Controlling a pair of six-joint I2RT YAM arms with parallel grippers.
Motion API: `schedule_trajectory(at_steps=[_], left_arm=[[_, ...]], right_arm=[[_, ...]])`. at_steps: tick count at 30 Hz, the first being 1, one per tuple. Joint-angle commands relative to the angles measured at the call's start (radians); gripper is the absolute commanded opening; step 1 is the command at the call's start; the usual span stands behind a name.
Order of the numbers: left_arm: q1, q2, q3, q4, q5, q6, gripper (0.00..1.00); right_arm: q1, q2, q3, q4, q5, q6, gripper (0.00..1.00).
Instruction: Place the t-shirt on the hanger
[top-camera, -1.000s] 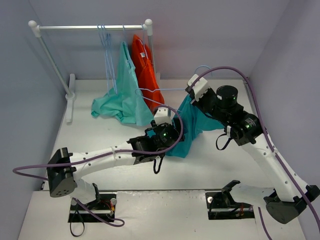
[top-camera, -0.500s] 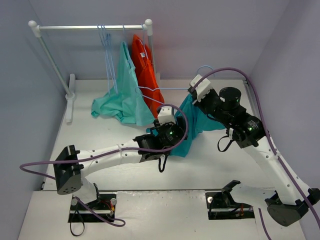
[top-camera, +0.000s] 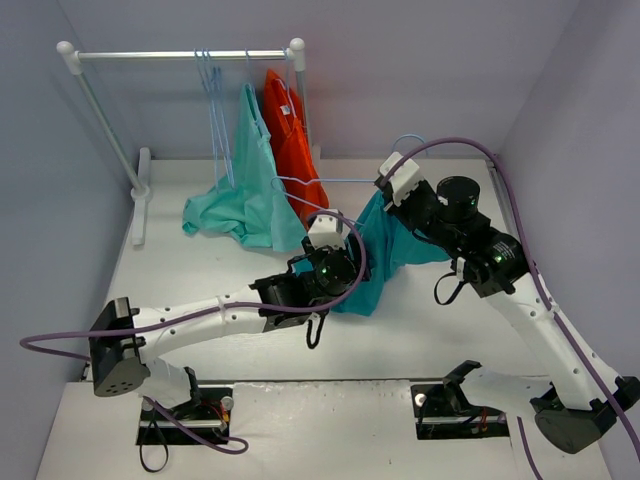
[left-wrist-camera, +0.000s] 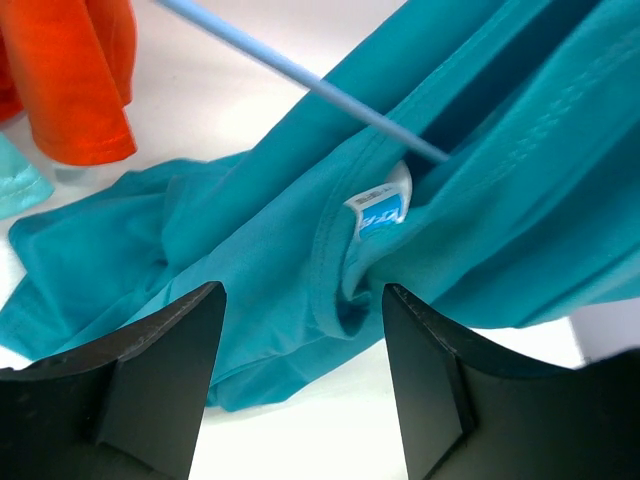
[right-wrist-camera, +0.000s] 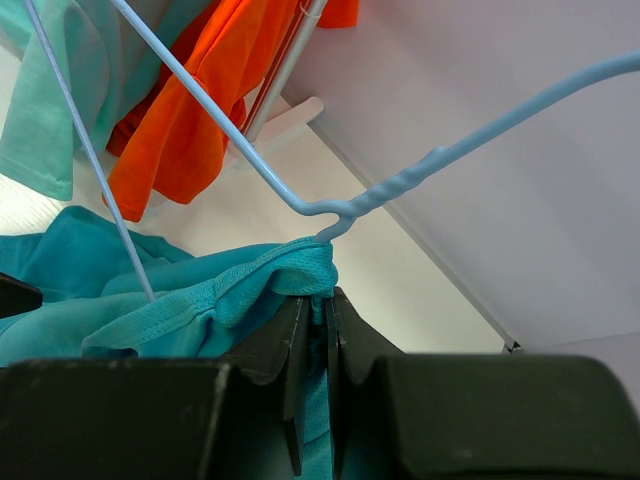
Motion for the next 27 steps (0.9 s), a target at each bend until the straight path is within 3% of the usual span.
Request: schedule_trajectory(at_steps=[1,11,27], left_arm=[[-0.007,-0.036,-0.014,0.116,0.011,0.049,0.59],[-0.007,0.016,0.03,-0.001,-0.002,0.017,0.59],[-0.005,0.089,0.085,-0.001,-0.017,0.026,0.59]], right_arm=[[0.004,-0.025,0.014,0.105,0.013,0.001,0.0],[0.004,-0.025,0.022,0.105,0.007,0.008,0.0],[0.005,-0.022,0.007,0.105,-0.007,0.024,0.0]])
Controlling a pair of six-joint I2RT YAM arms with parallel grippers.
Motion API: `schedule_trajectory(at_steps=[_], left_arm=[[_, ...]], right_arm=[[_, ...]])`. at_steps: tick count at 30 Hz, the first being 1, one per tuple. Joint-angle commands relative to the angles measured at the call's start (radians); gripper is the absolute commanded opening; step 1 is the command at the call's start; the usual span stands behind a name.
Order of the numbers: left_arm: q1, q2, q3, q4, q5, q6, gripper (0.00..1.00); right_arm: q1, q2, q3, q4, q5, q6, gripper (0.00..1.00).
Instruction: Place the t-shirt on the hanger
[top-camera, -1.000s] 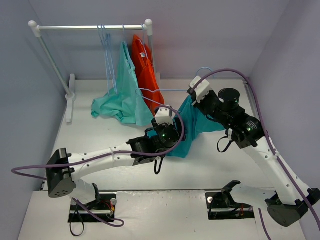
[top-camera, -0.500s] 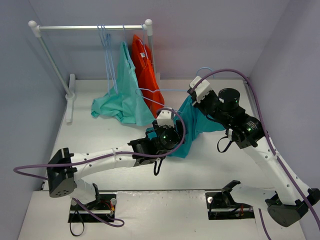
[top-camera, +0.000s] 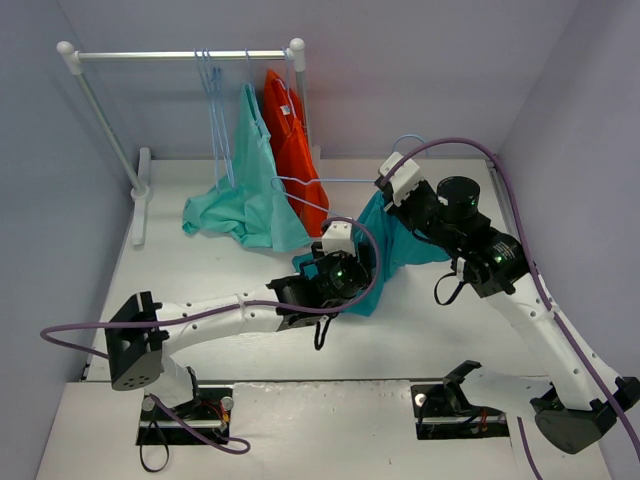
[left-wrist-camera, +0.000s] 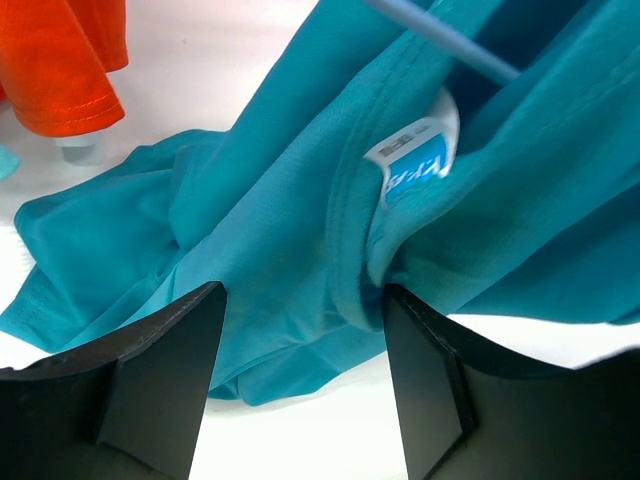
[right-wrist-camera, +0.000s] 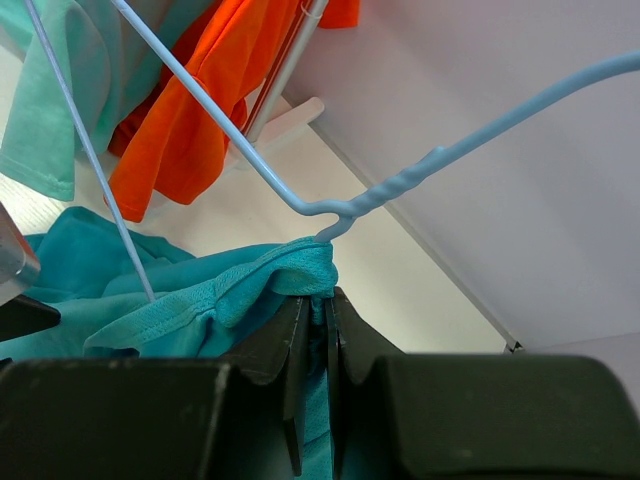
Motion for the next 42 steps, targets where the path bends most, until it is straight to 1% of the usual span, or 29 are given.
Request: schedule_trajectory(at_steps=[1,6,11,19,26,33,38,42], left_arm=[[-0.005,0.001,0.077,0.036,-0.037,0.002,0.59],[-0.004,0.016,0.088,0.029,-0.053,-0.008,0.59],[-0.003,0.047,0.113,-0.049,-0.055,-0.047,0.59],[-0.002,0.019,0.049,-0.087,-0.07,-0.088,0.59],[0.041,-0.002,0.032,-0.148,-0.078,-0.106,0.59],[0.112,-0.135,-0.076,-0.151,-0.058,-0.103,0.58],[0.178,-0.251,-0.135,-0.132,0.013,-0.011,0.57],[0.218,-0.339,-0.142,-0.146,0.05,0.049,0.52]], right_arm=[[0.005,-0.023,0.006,0.105,-0.007,0.021,0.0],[0.005,-0.03,0.004,0.105,-0.006,0.023,0.0],[0.004,-0.033,0.003,0.105,-0.002,0.023,0.0],[0.004,-0.039,-0.002,0.105,0.009,0.017,0.0],[0.005,-0.05,-0.012,0.105,0.006,0.027,0.0],[0.005,-0.101,-0.057,0.103,0.01,0.038,0.0],[0.005,-0.132,-0.094,0.103,-0.007,0.052,0.0],[0.005,-0.158,-0.125,0.102,-0.011,0.061,0.0]])
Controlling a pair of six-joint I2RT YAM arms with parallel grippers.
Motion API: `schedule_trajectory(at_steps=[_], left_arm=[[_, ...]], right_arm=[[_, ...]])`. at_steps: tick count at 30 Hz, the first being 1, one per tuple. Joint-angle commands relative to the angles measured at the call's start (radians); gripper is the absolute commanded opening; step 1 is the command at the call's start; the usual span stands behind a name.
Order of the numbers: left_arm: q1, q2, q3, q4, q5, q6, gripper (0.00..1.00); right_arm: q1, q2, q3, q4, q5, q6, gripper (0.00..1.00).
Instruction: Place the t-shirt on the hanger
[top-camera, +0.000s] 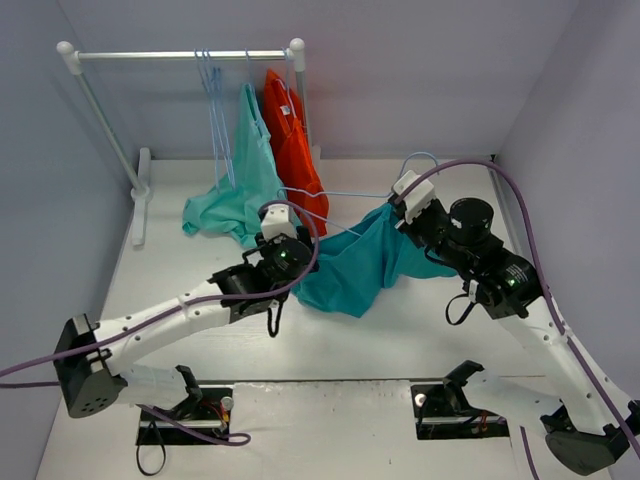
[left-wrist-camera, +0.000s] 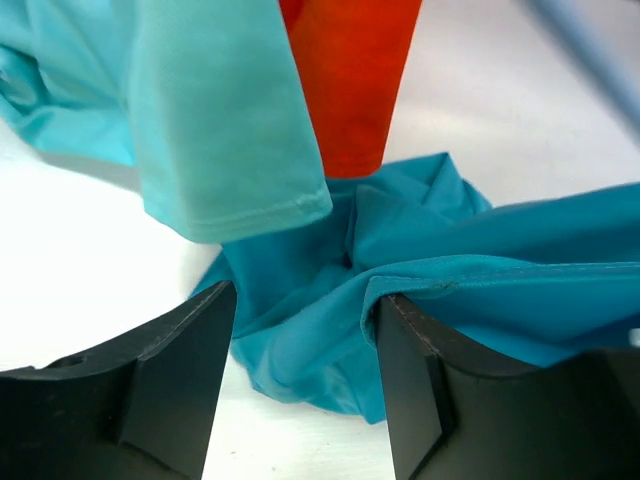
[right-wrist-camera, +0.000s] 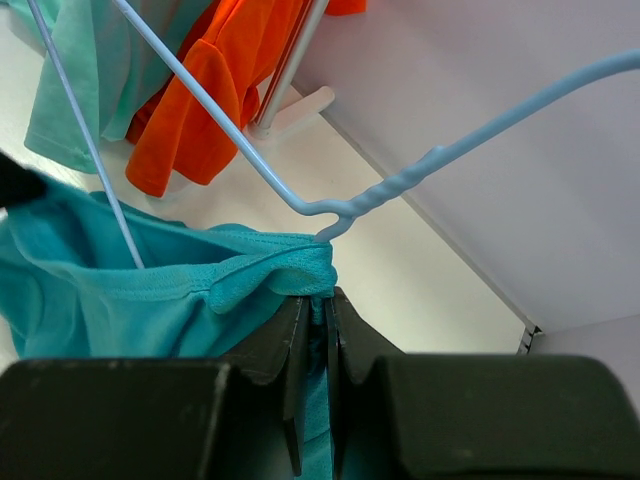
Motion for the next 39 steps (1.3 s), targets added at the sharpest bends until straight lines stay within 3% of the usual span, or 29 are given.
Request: schedule_trajectory(at_steps=[1,8,13,18,24,32,39], left_arm=[[0.035,-0.102,0.015,0.017,0.046,0.096,0.5],[0.166,-0.212,0.081,-0.08,0.181,0.221,0.13],[0.223,-0.231,0.188,-0.146,0.201,0.309,0.0],[0.279,-0.183,0.335,-0.252,0.296,0.37,0.0],[0.281,-0.077,0.5,-0.37,0.318,0.396,0.0],[0.277,-0.024,0.508,-0.384,0.499,0.247,0.0],[0.266,-0.011,0.57,-0.389,0.495,0.188,0.0]], right_arm=[[0.005,-0.036,-0.018,0.1,-0.009,0.023,0.0],[0.005,-0.061,-0.056,0.097,-0.011,0.023,0.0],[0.006,-0.065,-0.068,0.097,-0.025,0.023,0.0],[0.012,-0.062,-0.077,0.095,-0.048,0.022,0.0],[0.02,-0.048,-0.069,0.094,-0.061,0.015,0.0],[0.032,0.006,-0.018,0.1,-0.036,0.009,0.0],[0.088,0.085,0.044,0.123,0.019,-0.026,0.0]])
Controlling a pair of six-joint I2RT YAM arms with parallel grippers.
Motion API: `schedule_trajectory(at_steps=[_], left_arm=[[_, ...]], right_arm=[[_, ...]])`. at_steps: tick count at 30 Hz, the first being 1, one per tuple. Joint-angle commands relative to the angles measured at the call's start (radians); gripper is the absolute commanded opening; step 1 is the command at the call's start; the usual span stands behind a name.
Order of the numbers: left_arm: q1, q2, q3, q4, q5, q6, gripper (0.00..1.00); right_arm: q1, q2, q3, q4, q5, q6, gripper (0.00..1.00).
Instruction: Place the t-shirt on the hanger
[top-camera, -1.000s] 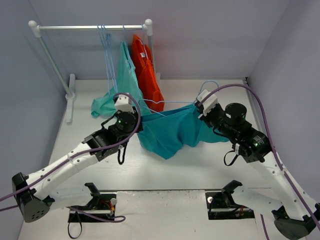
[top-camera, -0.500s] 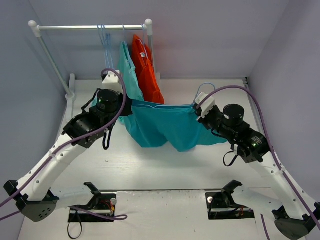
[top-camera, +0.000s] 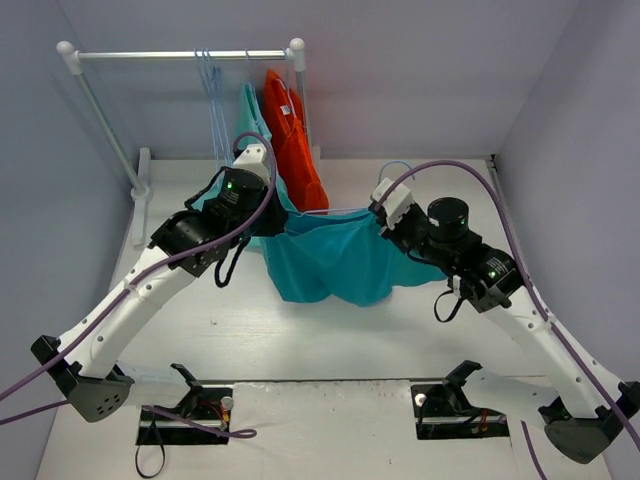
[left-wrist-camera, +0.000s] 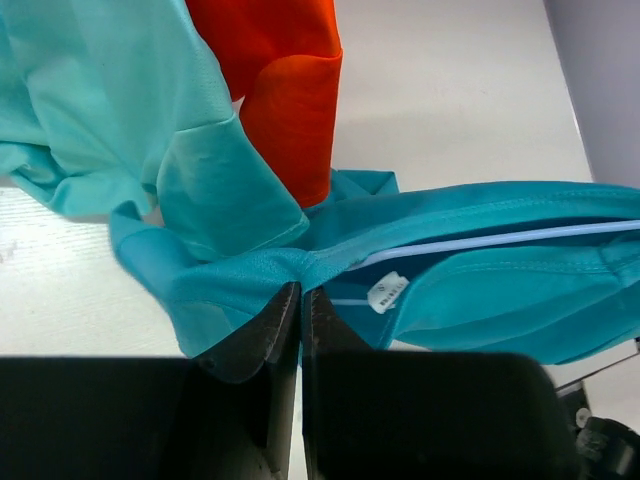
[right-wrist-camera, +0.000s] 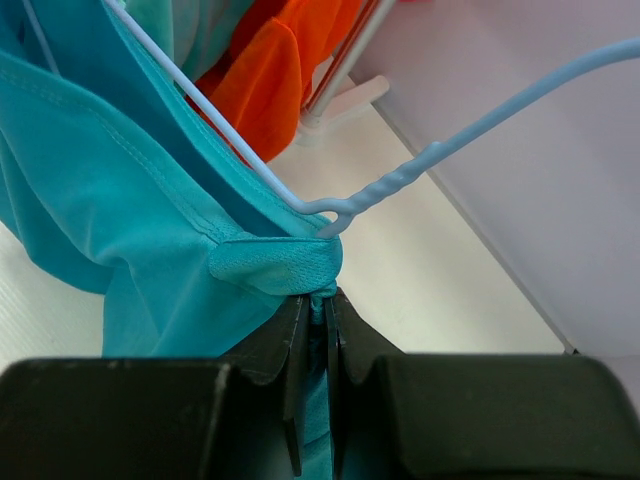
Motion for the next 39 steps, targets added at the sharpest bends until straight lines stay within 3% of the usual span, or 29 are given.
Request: schedule_trajectory(at_steps=[1,10,17,25,31,39], left_arm=[[-0.005,-0.017,0.087,0.022,0.011,-0.062,0.0],[-0.008,0.0,0.147,0.026,-0.048,-0.114,0.0],[-0.005,0.063,0.357,-0.017,-0.081,-0.008,0.0],[0.008,0.108,0.439,-0.017,-0.072,0.041,0.0],[0.011,0.124,0.543,-0.036,-0.029,0.129,0.0],[0.011,0.101,0.488,-0.046,0.037,0.132,0.0]], right_arm=[[0.046,0.044,0.093,0.124,0.069,-0.03,0.0],[0.129,0.095,0.175,0.227,0.097,-0.066,0.0],[0.16,0.101,0.214,0.291,0.029,-0.106,0.0],[0.162,0.087,0.185,0.46,-0.02,-0.097,0.0],[0.159,0.097,0.215,0.488,-0.109,-0.084,0.0],[0.16,0.087,0.158,0.499,-0.114,-0.06,0.0]])
